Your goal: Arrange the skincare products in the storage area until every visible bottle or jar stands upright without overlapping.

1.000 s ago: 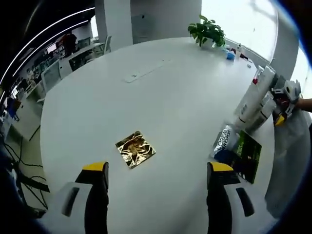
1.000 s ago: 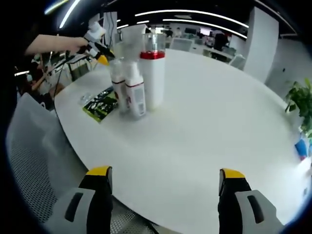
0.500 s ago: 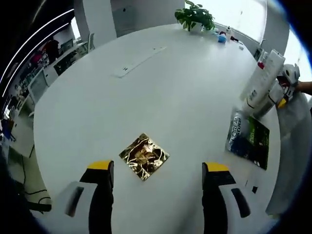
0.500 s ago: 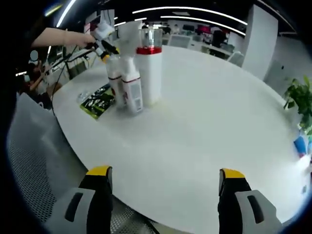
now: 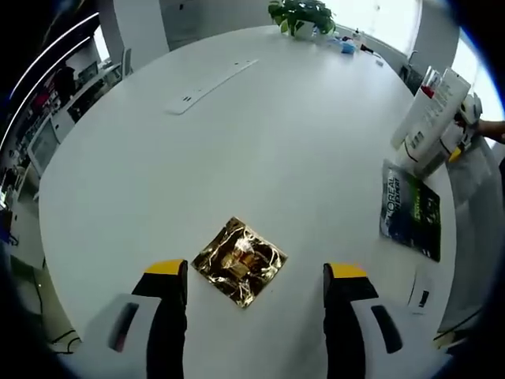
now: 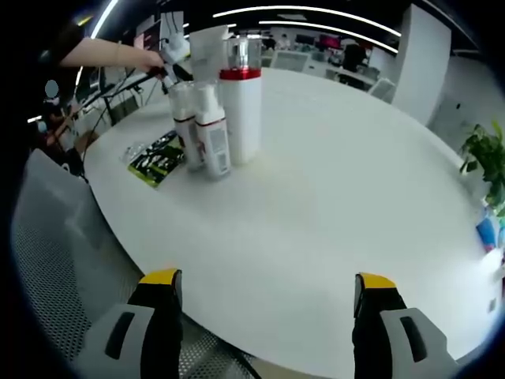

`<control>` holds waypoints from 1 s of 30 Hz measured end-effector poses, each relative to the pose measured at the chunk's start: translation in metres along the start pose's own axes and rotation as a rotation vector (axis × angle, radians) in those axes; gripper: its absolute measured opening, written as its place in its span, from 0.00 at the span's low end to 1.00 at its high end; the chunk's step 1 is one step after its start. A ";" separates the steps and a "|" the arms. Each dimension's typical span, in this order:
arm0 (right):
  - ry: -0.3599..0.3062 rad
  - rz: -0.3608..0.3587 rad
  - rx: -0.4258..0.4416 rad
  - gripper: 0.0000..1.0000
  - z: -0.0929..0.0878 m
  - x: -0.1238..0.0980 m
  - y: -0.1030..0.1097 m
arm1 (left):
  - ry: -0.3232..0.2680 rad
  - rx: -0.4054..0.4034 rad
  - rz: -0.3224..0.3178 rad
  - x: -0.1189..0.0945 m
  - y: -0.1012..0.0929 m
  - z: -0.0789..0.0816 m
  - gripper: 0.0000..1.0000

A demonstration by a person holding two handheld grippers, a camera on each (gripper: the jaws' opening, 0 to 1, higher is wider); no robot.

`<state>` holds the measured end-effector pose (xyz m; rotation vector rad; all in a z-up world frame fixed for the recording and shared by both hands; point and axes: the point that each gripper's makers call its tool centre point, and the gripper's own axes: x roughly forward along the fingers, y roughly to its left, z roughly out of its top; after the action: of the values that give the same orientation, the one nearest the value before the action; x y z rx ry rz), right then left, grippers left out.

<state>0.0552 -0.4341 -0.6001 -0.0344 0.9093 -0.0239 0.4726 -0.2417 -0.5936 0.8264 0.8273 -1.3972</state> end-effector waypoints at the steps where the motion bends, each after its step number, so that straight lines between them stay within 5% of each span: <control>1: 0.002 0.000 -0.002 0.94 0.000 0.000 0.000 | -0.001 0.001 -0.003 0.001 0.002 0.000 0.63; 19: 0.008 0.006 -0.004 0.93 0.002 -0.003 0.004 | 0.073 0.019 -0.022 0.026 0.037 -0.014 0.56; 30: 0.009 0.008 -0.006 0.92 0.003 -0.004 0.005 | 0.065 0.004 0.004 0.025 0.030 -0.009 0.50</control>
<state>0.0554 -0.4285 -0.5953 -0.0369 0.9183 -0.0141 0.5023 -0.2456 -0.6195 0.8805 0.8724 -1.3746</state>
